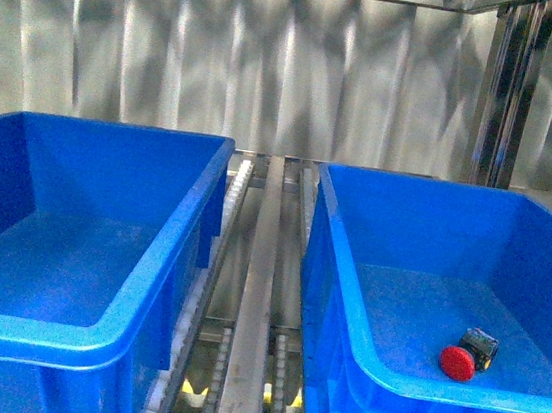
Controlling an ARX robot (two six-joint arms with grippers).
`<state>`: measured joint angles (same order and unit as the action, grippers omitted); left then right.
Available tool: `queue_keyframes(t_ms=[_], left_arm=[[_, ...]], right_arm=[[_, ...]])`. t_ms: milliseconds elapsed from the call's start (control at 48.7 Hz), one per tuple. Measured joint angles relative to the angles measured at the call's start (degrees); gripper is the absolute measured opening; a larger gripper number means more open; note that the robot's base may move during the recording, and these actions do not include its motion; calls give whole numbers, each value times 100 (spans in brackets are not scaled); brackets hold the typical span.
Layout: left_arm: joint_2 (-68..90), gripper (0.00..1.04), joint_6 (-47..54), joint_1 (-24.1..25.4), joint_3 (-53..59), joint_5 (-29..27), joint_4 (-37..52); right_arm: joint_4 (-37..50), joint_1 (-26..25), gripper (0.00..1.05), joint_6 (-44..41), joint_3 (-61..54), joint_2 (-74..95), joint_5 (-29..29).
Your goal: Pick red and yellow buttons and place in box
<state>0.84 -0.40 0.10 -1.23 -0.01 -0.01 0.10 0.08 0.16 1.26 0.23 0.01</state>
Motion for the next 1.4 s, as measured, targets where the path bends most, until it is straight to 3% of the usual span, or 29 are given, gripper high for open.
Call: queue_keyframes(t_ms=[370, 1396], left_arm=[[0, 97, 2, 0, 0, 24, 0], [0, 97, 0, 0, 0, 0, 0]], right_arm=[[-4, 0, 103, 2, 0, 0, 35], [-11, 2, 102, 2, 0, -2, 17]])
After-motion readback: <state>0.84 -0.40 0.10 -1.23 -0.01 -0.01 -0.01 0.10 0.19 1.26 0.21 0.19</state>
